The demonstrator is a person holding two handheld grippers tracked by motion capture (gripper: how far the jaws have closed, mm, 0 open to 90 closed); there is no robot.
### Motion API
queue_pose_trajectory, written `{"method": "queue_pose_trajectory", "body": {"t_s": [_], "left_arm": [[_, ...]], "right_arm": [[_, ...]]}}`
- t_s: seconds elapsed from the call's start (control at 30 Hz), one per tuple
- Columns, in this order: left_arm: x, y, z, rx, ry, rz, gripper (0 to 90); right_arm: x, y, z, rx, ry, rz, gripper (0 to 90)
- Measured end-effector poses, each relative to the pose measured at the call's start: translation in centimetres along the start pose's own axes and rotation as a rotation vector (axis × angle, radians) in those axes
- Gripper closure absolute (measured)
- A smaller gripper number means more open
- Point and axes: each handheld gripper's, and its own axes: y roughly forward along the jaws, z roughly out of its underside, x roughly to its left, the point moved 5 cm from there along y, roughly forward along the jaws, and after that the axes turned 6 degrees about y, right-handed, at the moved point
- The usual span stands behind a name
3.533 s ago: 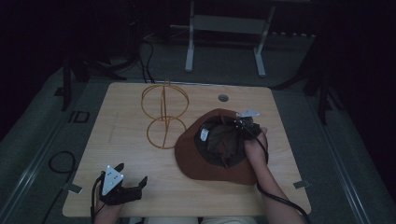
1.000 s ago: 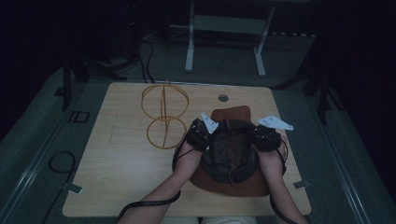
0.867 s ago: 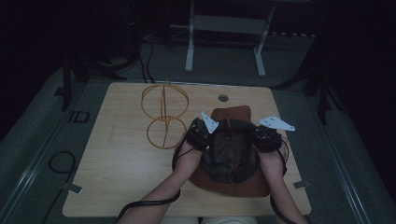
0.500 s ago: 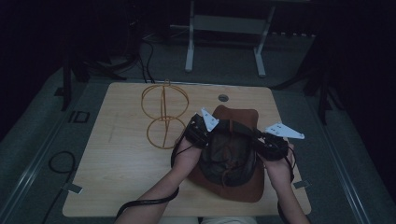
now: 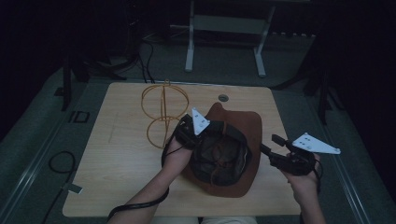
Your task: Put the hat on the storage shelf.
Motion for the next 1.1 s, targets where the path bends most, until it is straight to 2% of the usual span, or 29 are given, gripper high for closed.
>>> {"method": "queue_pose_trajectory", "body": {"t_s": [0.07, 0.1, 0.13, 0.17, 0.2, 0.23, 0.3, 0.33, 0.5, 0.63, 0.67, 0.73, 0.83, 0.93, 1.0, 1.1], "left_arm": [[0.4, -0.9, 0.2, -0.045, 0.000, 0.038, 86.8], [0.6, -1.3, 0.3, -0.059, 0.010, 0.031, 86.8], [0.8, -1.8, 0.3, -0.089, 0.015, 0.059, 86.8], [0.8, -1.8, 0.3, -0.089, 0.015, 0.059, 86.8], [1.0, -3.4, 0.3, -0.182, 0.056, 0.135, 86.8], [1.0, -3.9, 0.2, -0.229, 0.068, 0.172, 86.7], [0.9, -4.6, 0.2, -0.267, 0.084, 0.216, 86.7], [0.7, -5.1, 0.1, -0.307, 0.087, 0.256, 86.7], [-0.3, -6.5, -0.5, -0.411, 0.081, 0.359, 86.7], [-1.3, -7.2, -1.4, -0.471, 0.082, 0.405, 86.7], [-1.6, -7.3, -1.6, -0.475, 0.091, 0.411, 86.7], [-2.0, -7.4, -1.8, -0.481, 0.108, 0.408, 86.7], [-2.4, -7.4, -2.0, -0.481, 0.113, 0.404, 86.7], [-2.7, -7.3, -2.1, -0.486, 0.111, 0.401, 86.6], [-2.9, -7.3, -2.3, -0.488, 0.119, 0.389, 86.6], [-3.6, -7.1, -2.6, -0.497, 0.129, 0.390, 86.7]], "right_arm": [[-1.3, -0.4, 0.1, 0.004, 0.008, 0.026, 40.8], [-2.6, -0.6, 0.2, 0.014, 0.015, 0.051, 43.2], [-2.6, -0.6, 0.2, 0.014, 0.015, 0.051, 43.2], [-2.6, -0.6, 0.2, 0.014, 0.015, 0.051, 43.2], [-4.0, -0.2, 0.4, 0.038, 0.027, 0.065, 43.4], [-4.2, 0.0, 0.5, 0.043, 0.031, 0.064, 43.4], [-4.2, 0.6, 0.5, 0.052, 0.028, 0.053, 43.4], [-4.1, 0.7, 0.5, 0.051, 0.026, 0.044, 43.4], [-1.6, 2.3, 0.5, 0.059, 0.007, -0.061, 44.1], [0.6, 3.8, 0.8, 0.078, 0.003, -0.154, 44.6], [1.4, 4.1, 0.8, 0.082, -0.014, -0.181, 44.6], [2.6, 4.3, 0.7, 0.076, -0.032, -0.228, 44.6], [4.7, 4.0, 0.2, 0.039, -0.039, -0.351, 44.5], [6.3, 3.5, -0.4, 0.000, -0.067, -0.441, 44.2], [7.1, 3.5, -0.6, -0.011, -0.084, -0.468, 42.6], [7.9, 4.0, -0.8, -0.012, -0.099, -0.482, 41.8]]}}
